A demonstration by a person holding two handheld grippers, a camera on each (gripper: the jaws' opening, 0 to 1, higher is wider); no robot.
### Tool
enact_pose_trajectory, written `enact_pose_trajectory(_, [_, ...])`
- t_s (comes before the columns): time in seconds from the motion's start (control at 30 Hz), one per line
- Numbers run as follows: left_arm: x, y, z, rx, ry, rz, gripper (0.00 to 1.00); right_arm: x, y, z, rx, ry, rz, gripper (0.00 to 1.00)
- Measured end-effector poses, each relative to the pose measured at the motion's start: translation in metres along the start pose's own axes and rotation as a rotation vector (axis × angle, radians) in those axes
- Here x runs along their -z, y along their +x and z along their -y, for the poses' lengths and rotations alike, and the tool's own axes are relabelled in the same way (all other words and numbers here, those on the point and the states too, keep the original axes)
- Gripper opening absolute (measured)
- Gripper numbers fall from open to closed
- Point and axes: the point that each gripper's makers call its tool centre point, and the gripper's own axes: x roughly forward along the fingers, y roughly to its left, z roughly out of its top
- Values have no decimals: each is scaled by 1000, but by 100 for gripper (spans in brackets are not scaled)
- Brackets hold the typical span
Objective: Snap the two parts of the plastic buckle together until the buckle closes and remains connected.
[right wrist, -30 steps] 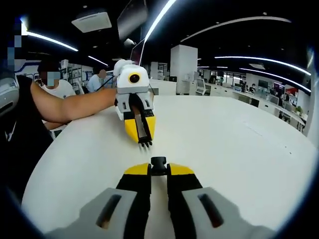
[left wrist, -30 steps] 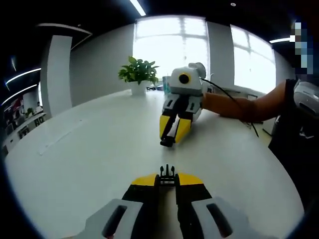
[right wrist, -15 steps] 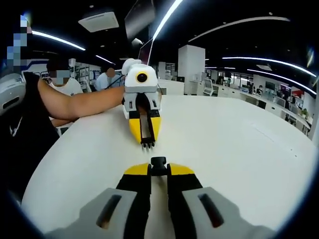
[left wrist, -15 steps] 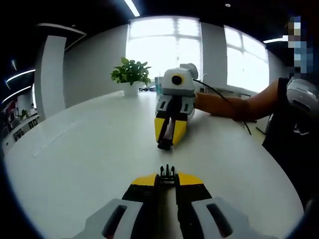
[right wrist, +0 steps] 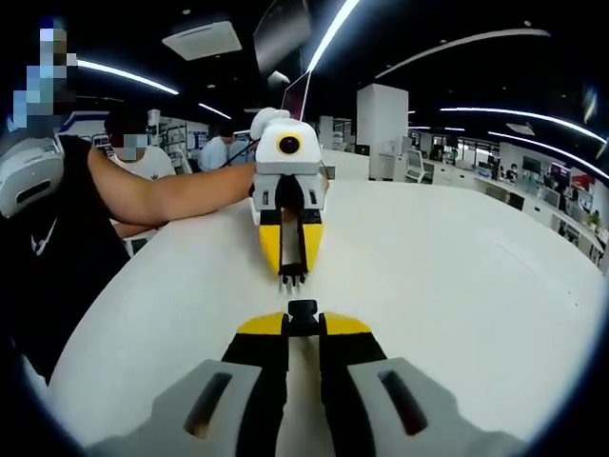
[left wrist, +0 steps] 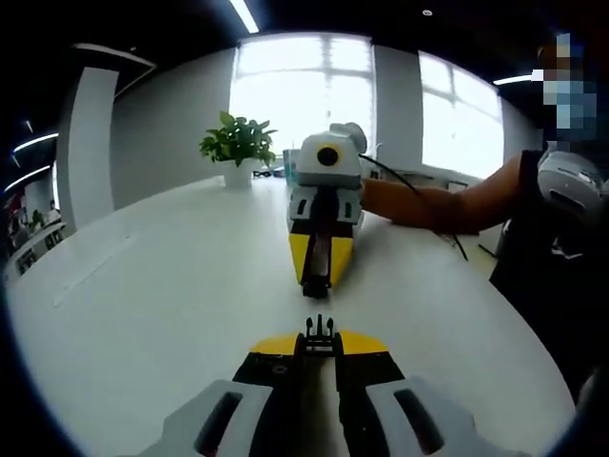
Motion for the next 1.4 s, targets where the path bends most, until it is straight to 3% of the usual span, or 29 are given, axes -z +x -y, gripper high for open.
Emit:
enact_pose_trajectory(0.4, [-3,-1,11,32,-16,-11,11,-5,-8,-12,-38,-7,12,9])
enact_pose_trajectory(1.4, [1,7,9,18,-23,-51,11,3,-4,-10,-30,4,-19,10])
